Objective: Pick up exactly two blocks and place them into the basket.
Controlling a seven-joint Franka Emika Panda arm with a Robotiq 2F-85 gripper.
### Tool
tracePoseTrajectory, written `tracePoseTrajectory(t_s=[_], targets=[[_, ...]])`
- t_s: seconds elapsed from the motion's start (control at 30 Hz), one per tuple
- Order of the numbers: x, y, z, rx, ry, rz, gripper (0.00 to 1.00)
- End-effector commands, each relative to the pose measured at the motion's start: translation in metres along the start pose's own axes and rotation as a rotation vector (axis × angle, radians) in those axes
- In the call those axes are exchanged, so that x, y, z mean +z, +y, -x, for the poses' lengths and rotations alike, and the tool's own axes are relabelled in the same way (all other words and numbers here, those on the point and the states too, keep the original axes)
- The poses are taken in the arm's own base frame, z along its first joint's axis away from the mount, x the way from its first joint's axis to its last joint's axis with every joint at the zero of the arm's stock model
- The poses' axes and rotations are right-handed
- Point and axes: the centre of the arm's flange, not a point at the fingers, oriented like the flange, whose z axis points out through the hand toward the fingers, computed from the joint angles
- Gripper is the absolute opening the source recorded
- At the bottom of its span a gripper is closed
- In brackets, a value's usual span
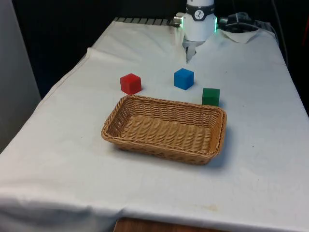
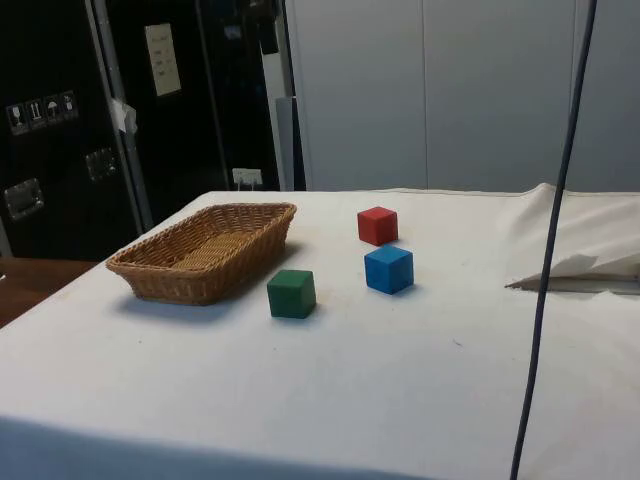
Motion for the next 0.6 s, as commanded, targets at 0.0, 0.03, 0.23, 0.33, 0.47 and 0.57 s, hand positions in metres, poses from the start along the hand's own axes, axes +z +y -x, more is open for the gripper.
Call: tracePoseTrajectory(t_s=[0.0, 0.03, 0.23, 0.33, 0.47, 0.57], targets=[[0.0, -0.001, 0.0, -0.001, 0.0, 0.0, 1.0], [0.001, -0.005, -0.001, 0.001, 0.006, 0.003, 1.0], [0.005, -0.014, -0.001, 0.0, 0.007, 0.004, 1.0], [0.007, -0.016, 0.0, -0.002, -0.004, 0.001, 1.0], [0.021, -0.029, 0.001, 0.006, 0.015, 0.006, 1.0], [0.033, -0.038, 0.002, 0.006, 0.022, 0.007, 1.0]])
